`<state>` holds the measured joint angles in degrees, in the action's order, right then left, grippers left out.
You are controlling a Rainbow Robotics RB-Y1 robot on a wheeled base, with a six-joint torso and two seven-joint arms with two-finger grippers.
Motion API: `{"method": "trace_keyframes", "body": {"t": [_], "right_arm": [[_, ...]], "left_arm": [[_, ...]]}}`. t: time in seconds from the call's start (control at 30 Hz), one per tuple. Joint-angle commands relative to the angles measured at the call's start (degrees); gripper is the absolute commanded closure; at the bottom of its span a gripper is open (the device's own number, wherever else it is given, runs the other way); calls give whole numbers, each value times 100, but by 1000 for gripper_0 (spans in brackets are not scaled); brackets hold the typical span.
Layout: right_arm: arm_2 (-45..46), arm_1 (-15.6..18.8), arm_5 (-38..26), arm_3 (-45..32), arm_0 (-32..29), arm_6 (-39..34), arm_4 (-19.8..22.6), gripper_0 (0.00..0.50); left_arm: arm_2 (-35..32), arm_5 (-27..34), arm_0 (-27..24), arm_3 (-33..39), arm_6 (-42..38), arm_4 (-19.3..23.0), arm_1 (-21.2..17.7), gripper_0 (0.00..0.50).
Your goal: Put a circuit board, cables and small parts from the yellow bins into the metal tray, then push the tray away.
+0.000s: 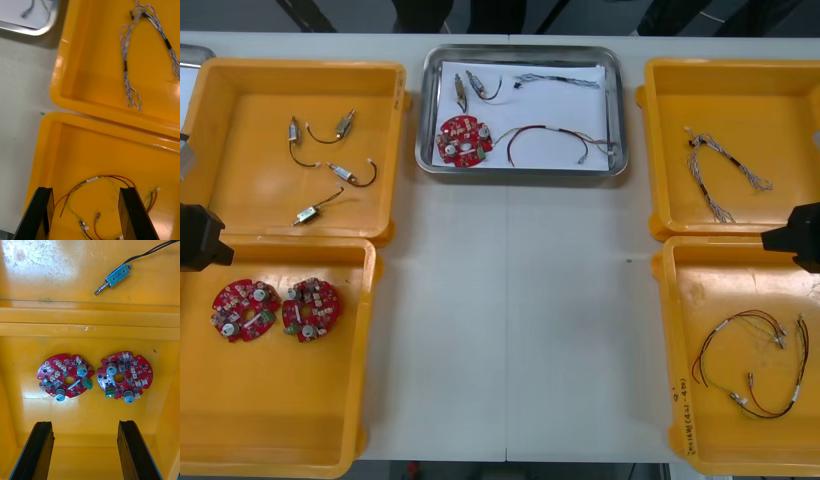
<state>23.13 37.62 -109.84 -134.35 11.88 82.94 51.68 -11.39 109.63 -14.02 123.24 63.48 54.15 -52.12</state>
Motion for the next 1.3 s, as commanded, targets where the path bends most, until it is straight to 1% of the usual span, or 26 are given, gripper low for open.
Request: {"method": "trace_keyframes", "body": {"t": [0.03, 0.2, 0.23, 0.3, 0.6, 0.83, 1.3], "right_arm": [[465, 272, -16, -197, -414, -384, -132, 0], [588, 272, -16, -197, -660, -446, -509, 0], [588, 272, -16, -197, -660, -446, -509, 0], [614, 263, -16, -179, -766, -490, -659, 0], [658, 255, -16, 181, -950, -569, -676, 0], [632, 255, -16, 620, -950, -586, -553, 0], [561, 255, -16, 673, -950, -639, -483, 0]], "left_arm": [[-188, 37, 83, 148, 376, -19, -272, 0], [-188, 37, 83, 148, 376, -19, -272, 0], [-188, 37, 83, 148, 376, -19, -272, 0], [-188, 37, 83, 148, 376, -19, -272, 0], [-188, 37, 83, 148, 376, -19, -272, 0], [-188, 37, 83, 148, 376, -19, -272, 0], [-188, 37, 83, 148, 376, -19, -272, 0]]}}
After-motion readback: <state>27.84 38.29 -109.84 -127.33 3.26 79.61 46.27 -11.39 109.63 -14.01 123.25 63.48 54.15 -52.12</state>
